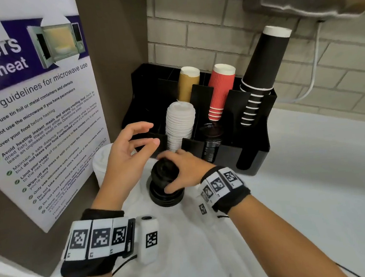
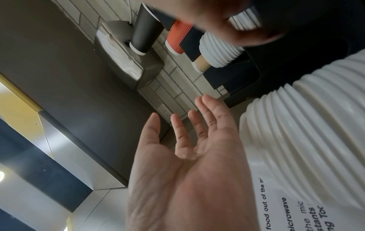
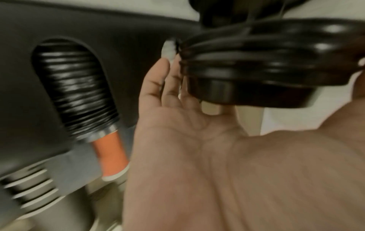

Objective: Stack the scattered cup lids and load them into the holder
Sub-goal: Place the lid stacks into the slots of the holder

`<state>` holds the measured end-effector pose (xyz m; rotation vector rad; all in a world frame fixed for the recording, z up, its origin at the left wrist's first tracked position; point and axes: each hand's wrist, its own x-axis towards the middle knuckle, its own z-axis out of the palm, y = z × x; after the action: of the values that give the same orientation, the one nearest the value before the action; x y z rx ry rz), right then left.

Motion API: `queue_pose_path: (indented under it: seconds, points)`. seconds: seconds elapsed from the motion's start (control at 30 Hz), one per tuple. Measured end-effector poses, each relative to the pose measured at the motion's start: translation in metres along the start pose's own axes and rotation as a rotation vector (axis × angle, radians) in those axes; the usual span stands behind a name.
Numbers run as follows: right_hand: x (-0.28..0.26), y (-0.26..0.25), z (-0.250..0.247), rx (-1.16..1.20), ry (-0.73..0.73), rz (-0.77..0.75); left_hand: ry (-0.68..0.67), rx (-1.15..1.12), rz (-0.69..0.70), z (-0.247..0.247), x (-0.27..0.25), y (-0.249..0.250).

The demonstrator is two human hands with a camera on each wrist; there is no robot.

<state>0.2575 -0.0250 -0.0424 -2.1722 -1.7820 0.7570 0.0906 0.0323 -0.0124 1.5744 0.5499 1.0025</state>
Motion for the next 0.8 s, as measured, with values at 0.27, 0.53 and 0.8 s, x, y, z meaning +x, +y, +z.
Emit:
queue_pose_path:
  seconds: [0.27,0.53,0.8]
  points:
    - [-0.055,-0.006,-0.031,0.807,0.26,-0.264,-0.36,-0.02,-0.051,0.016,-0.004,-0.013]
    - [-0.072,-0.001,-0.046,0.803,0.247,-0.283,-0.394,-0.123,-0.029,0.023,-0.003,-0.014]
    - [-0.072,0.001,-0.043,0.805,0.318,-0.27,-0.356,-0.099,-0.007,0.029,-0.003,-0.014]
